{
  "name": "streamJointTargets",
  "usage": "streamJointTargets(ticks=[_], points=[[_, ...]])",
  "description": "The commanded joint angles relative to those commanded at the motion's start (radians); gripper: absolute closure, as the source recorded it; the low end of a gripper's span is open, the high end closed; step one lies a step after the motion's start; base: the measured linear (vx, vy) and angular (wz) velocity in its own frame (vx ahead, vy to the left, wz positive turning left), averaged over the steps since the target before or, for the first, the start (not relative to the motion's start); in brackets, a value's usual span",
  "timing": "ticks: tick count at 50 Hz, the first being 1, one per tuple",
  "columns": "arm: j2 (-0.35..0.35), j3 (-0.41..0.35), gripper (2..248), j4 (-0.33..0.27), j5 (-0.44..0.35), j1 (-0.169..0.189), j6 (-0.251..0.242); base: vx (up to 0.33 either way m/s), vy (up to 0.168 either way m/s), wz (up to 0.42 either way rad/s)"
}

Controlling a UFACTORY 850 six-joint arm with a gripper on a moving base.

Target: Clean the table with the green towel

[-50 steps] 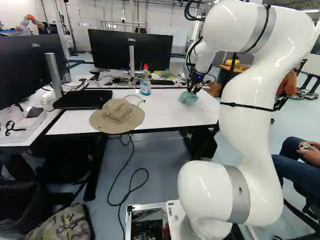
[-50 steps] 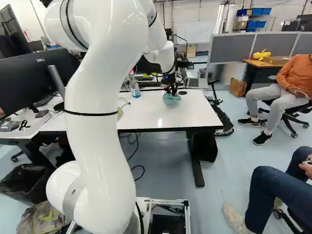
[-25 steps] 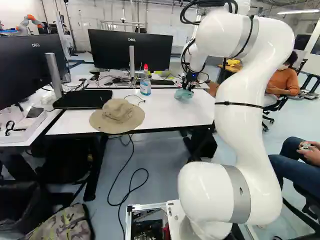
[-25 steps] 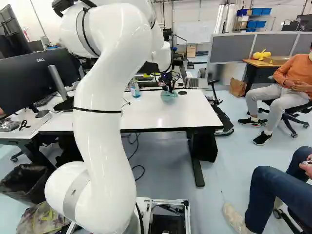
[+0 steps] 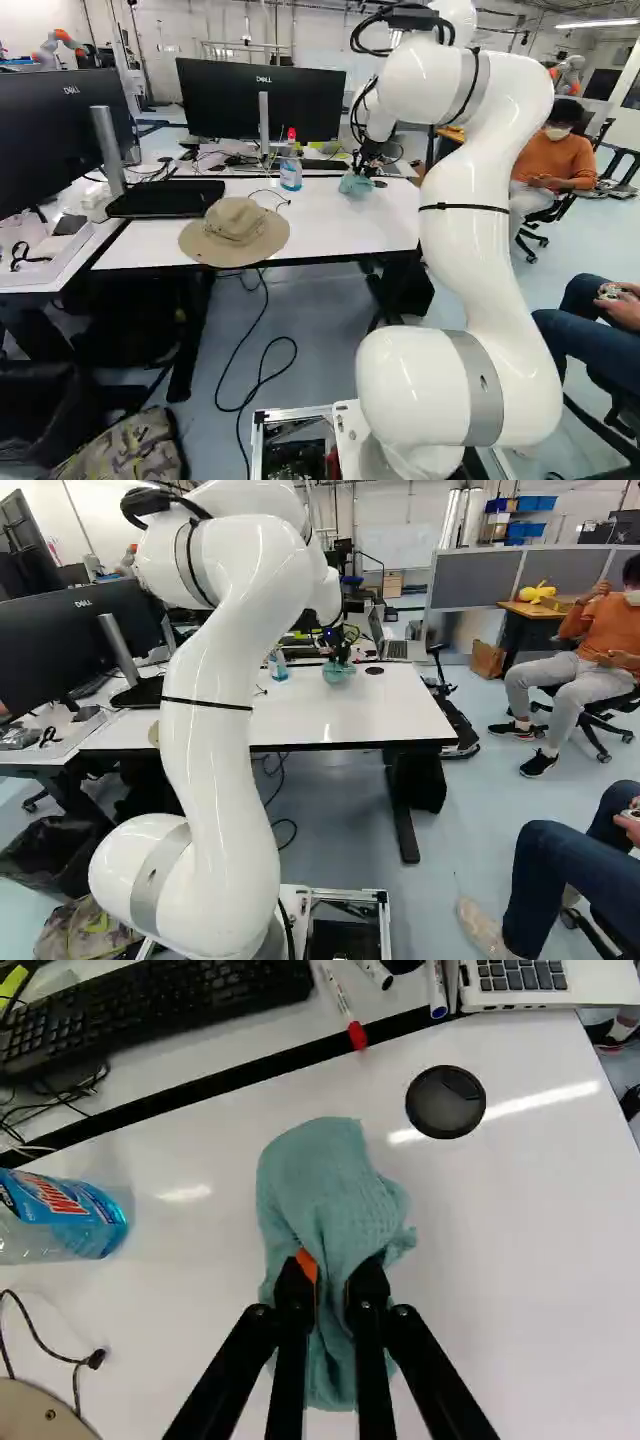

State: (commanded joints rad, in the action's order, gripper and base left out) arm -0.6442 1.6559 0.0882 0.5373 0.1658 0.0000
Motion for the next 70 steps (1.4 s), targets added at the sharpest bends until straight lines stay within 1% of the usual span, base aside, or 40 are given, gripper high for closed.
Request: streamJointTargets(ticks=[23, 31, 38, 39, 43, 44, 49, 50, 54, 55, 59, 60, 65, 66, 70], points=[[-0.072, 0.102, 202, 0.0, 0.0, -0.051, 0.0, 0.0, 0.0, 0.0], [-0.103, 0.147, 202, 0.0, 0.0, -0.055, 0.0, 0.0, 0.0, 0.0], [-0.103, 0.147, 202, 0.0, 0.0, -0.055, 0.0, 0.0, 0.0, 0.0], [-0.103, 0.147, 181, 0.0, 0.0, -0.055, 0.0, 0.0, 0.0, 0.0], [-0.103, 0.147, 181, 0.0, 0.0, -0.055, 0.0, 0.0, 0.0, 0.0], [-0.103, 0.147, 146, 0.0, 0.0, -0.055, 0.0, 0.0, 0.0, 0.0], [-0.103, 0.147, 146, 0.0, 0.0, -0.055, 0.0, 0.0, 0.0, 0.0], [-0.103, 0.147, 111, 0.0, 0.0, -0.055, 0.0, 0.0, 0.0, 0.0], [-0.103, 0.147, 111, 0.0, 0.0, -0.055, 0.0, 0.0, 0.0, 0.0], [-0.103, 0.147, 75, 0.0, 0.0, -0.055, 0.0, 0.0, 0.0, 0.0], [-0.103, 0.147, 75, 0.0, 0.0, -0.055, 0.0, 0.0, 0.0, 0.0], [-0.103, 0.147, 38, 0.0, 0.0, -0.055, 0.0, 0.0, 0.0, 0.0], [-0.103, 0.147, 38, 0.0, 0.0, -0.055, 0.0, 0.0, 0.0, 0.0], [-0.103, 0.147, 5, 0.0, 0.0, -0.055, 0.0, 0.0, 0.0, 0.0], [-0.103, 0.147, 5, 0.0, 0.0, -0.055, 0.0, 0.0, 0.0, 0.0]])
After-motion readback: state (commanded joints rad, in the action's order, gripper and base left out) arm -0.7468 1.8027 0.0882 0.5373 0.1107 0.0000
